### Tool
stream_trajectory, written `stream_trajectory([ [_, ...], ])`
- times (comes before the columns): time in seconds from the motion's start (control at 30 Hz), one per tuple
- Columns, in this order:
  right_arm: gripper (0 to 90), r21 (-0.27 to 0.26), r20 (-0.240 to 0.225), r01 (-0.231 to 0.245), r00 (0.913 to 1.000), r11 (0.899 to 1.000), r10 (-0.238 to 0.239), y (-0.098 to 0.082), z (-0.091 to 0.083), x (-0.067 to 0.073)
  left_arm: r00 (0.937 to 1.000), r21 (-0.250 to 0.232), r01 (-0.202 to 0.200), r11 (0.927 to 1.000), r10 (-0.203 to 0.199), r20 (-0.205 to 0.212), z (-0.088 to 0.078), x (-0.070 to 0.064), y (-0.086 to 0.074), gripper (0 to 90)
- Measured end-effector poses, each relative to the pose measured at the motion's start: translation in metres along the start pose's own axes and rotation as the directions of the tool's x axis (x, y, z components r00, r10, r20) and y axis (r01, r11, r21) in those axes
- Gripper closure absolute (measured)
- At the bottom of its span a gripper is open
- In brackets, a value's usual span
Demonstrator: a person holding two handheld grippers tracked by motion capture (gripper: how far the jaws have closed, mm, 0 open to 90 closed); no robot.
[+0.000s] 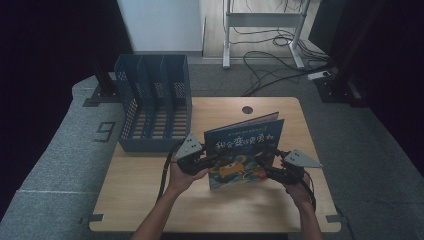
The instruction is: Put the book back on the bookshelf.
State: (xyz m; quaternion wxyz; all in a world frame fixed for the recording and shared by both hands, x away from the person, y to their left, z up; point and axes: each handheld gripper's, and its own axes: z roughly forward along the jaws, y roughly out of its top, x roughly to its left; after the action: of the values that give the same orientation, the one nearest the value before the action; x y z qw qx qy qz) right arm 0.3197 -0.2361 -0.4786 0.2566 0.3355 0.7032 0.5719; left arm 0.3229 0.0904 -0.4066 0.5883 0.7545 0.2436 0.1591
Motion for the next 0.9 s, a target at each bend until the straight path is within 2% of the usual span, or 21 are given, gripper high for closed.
stream_trajectory([
  [0.17, 30.2, -0.007, 0.005, 0.01, 0.9999, 1.0, -0.01, 0.0, 0.005, 0.004, 1.0, -0.015, 0.001, 0.9999, -0.001, -0.005, -0.003, -0.001, -0.002, 64.8],
  [0.37, 25.8, -0.003, 0.025, -0.003, 0.9997, 1.0, 0.003, -0.001, 0.007, 0.006, 0.9998, -0.025, 0.005, 0.9997, -0.005, 0.019, -0.005, -0.003, -0.003, 68.7],
  [0.5, 30.4, 0.03, 0.097, -0.008, 0.9953, 1.0, 0.005, -0.004, 0.009, 0.007, 0.9996, -0.032, 0.007, 0.9995, -0.006, 0.026, -0.006, -0.006, -0.003, 72.3],
  [0.67, 29.3, 0.033, 0.094, -0.025, 0.9953, 0.999, 0.022, -0.006, 0.012, 0.006, 0.9993, -0.034, 0.008, 0.9994, -0.007, 0.036, -0.005, -0.007, -0.003, 72.6],
  [0.77, 29.3, 0.028, 0.096, -0.029, 0.995, 0.999, 0.026, -0.007, 0.012, 0.007, 0.9996, -0.036, 0.017, 0.9992, -0.016, 0.023, -0.005, -0.008, -0.003, 70.7],
  [0.83, 29.6, 0.024, 0.097, -0.03, 0.9949, 0.999, 0.028, -0.007, 0.013, 0.007, 0.9998, -0.037, 0.01, 0.9993, -0.011, -0.014, -0.004, -0.01, -0.003, 69.4],
  [0.9, 29.8, 0.022, 0.096, -0.03, 0.9949, 0.999, 0.028, -0.007, 0.014, 0.007, 0.9997, -0.038, 0.007, 0.9993, -0.008, -0.025, -0.004, -0.011, -0.002, 69.4],
])
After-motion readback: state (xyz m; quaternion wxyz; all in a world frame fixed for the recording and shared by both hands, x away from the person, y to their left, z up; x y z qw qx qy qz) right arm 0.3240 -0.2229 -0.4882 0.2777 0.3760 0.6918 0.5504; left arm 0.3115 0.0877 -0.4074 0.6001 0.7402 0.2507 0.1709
